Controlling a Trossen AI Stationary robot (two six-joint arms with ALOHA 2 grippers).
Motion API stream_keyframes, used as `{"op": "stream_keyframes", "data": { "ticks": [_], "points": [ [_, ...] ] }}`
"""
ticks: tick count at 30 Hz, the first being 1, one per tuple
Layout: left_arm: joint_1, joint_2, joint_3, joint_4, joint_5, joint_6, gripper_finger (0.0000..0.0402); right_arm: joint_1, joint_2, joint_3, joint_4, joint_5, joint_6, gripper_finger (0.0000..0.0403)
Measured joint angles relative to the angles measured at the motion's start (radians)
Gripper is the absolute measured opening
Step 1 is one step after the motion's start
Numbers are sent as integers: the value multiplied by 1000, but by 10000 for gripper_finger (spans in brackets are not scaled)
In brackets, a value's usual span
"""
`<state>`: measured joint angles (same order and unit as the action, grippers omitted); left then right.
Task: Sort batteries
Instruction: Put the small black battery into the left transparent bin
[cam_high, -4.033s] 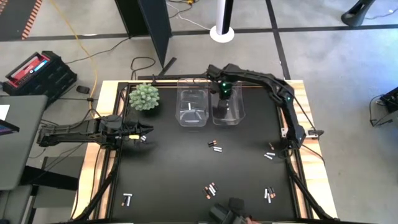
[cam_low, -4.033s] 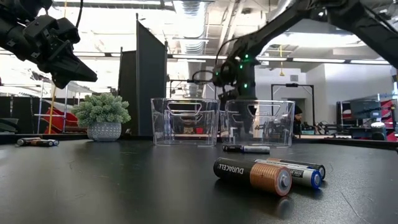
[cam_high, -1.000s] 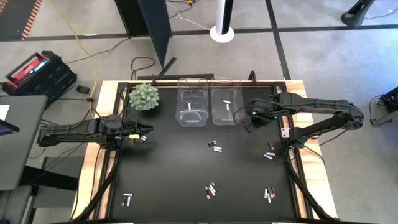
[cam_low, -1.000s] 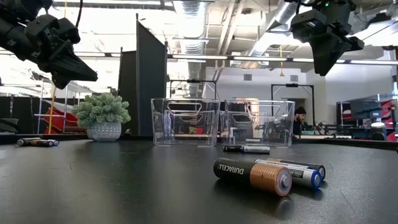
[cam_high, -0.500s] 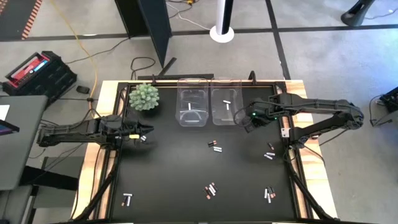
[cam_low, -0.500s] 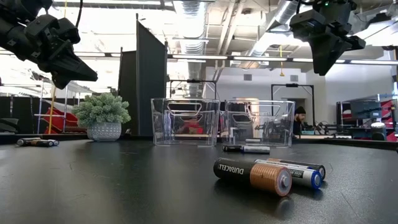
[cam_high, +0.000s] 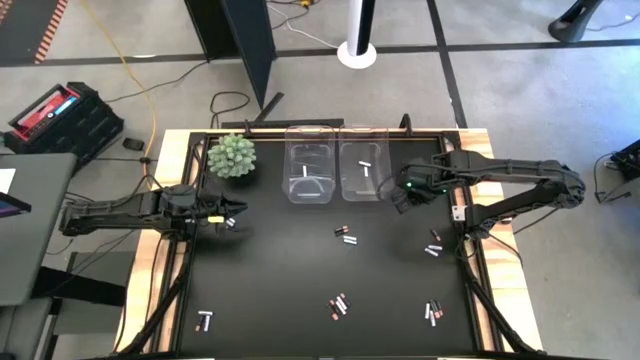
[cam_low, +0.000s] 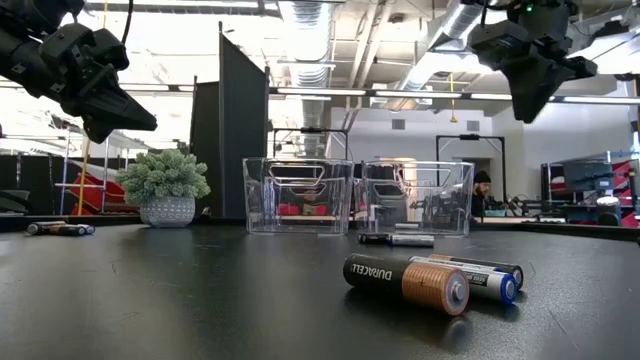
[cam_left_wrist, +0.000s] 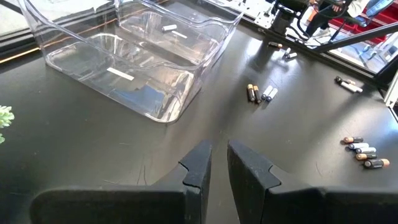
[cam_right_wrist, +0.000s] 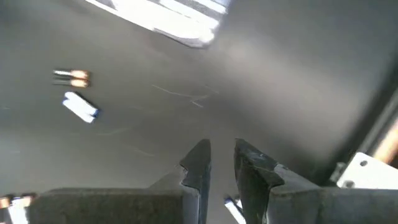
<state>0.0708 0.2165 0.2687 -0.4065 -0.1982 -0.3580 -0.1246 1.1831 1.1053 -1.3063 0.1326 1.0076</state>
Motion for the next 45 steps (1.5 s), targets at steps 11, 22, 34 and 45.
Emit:
{"op": "stream_keyframes", "data": {
  "ticks": [11,22,34,45],
  "points": [
    [0,0,0,-1,0,0,50,0,1,-170,-20,-134,34,88],
    [0,0,0,0,0,0,50,-2,4,-197,-31,-138,5,90],
    [0,0,0,-1,0,-2,50,-56,208,-197,-77,-214,-180,172],
    [0,0,0,-1,0,-5,50,-62,417,-196,-115,-214,-388,197]
  ]
}}
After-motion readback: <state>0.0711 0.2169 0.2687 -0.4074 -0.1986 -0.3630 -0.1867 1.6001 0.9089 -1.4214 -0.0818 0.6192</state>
